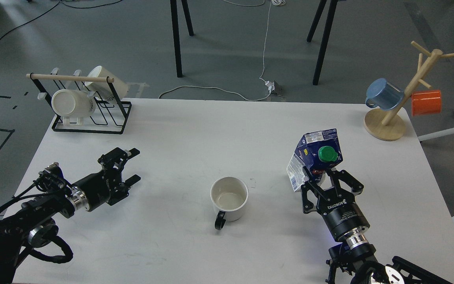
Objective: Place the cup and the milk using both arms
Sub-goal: 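Move the milk carton beside the white mug and set it down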
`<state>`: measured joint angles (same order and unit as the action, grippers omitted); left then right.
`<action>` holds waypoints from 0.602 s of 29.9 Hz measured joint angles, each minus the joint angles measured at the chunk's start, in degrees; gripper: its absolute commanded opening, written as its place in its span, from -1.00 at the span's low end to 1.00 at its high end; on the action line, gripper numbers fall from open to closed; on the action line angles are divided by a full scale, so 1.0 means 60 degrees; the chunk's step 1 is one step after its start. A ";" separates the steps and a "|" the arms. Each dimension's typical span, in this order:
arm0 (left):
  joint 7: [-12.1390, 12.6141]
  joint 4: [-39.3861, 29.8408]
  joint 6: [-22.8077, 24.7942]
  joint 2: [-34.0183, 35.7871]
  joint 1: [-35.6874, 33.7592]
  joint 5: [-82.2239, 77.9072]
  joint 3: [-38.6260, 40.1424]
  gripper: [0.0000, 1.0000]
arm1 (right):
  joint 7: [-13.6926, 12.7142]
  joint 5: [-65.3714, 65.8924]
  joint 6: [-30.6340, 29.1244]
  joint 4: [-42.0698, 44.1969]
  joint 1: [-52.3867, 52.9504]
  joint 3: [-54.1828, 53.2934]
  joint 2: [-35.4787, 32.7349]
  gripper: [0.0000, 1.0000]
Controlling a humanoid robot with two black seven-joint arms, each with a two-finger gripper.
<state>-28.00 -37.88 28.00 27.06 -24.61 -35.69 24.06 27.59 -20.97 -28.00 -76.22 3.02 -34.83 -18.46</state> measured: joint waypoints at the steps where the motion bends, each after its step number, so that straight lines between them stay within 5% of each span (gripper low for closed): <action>1: 0.0000 0.0000 0.0000 0.0001 0.0000 0.0000 0.0000 0.99 | 0.0000 0.0109 0.0000 -0.0005 -0.0008 0.0125 0.0076 -0.07; 18: 0.0000 0.0000 0.0000 0.0019 0.0001 0.0010 0.0003 0.99 | 0.0001 0.0846 0.0000 0.0276 -0.0080 0.0978 0.0845 -0.03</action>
<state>-28.00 -37.88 28.00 27.18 -24.61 -35.63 24.08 27.59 -15.89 -28.00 -74.56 2.54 -28.96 -13.39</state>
